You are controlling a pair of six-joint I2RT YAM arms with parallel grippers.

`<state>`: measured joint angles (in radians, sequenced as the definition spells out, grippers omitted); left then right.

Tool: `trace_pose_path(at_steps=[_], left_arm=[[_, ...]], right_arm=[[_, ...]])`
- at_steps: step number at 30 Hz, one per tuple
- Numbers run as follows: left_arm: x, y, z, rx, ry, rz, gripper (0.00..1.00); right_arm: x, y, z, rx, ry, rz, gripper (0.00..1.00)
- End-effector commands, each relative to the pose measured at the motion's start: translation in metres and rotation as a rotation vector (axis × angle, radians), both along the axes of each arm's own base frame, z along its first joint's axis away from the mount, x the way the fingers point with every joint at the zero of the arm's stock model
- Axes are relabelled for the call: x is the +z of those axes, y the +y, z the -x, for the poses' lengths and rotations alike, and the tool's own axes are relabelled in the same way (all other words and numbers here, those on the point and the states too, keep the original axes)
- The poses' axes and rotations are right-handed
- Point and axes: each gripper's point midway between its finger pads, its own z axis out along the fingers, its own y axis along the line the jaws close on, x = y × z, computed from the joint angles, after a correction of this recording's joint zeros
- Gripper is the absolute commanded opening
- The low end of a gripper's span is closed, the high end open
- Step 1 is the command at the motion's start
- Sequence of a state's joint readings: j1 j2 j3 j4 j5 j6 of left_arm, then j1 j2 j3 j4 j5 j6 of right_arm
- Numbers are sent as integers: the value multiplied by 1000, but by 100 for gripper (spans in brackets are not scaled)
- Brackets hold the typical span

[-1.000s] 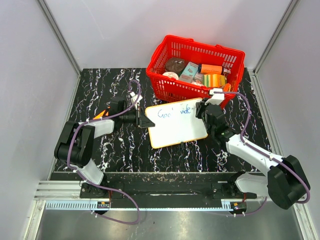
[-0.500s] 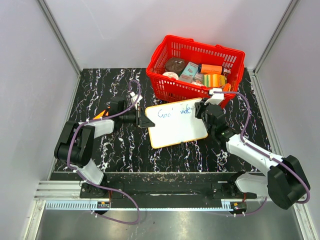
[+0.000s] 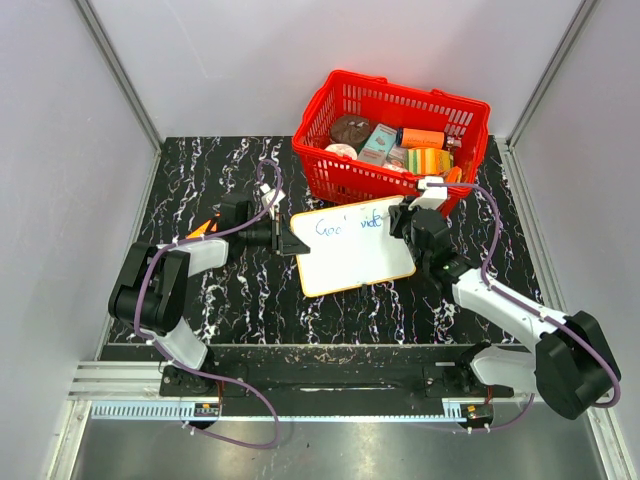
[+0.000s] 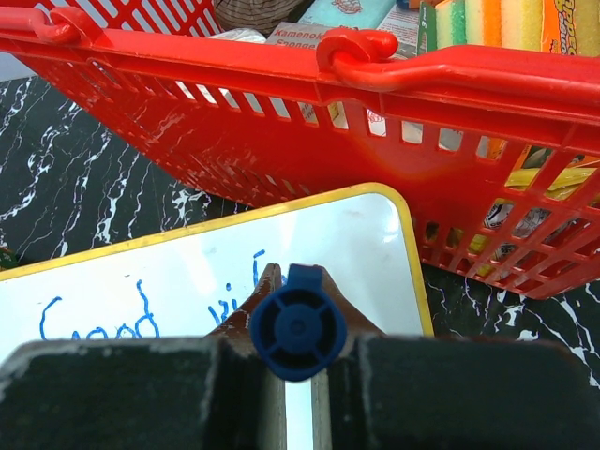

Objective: Write a sentence on the whiteboard
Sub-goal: Write on the whiteboard at the whiteboard stand.

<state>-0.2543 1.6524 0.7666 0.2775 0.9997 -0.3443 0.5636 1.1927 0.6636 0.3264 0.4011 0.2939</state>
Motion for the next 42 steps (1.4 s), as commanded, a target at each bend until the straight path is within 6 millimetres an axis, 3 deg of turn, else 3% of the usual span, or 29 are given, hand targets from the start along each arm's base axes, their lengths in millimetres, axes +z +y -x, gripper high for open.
trace_pose_path(at_steps=[1, 28, 42], left_arm=[[-39, 11, -10, 64, -32, -150, 0], [-40, 10, -11, 62, -33, -152, 0], [-40, 10, -10, 62, -33, -152, 0]], right_arm=[[9, -5, 1, -22, -19, -14, 0], [1, -16, 6, -50, -4, 12, 0], [-3, -7, 11, -2, 7, -16, 0]])
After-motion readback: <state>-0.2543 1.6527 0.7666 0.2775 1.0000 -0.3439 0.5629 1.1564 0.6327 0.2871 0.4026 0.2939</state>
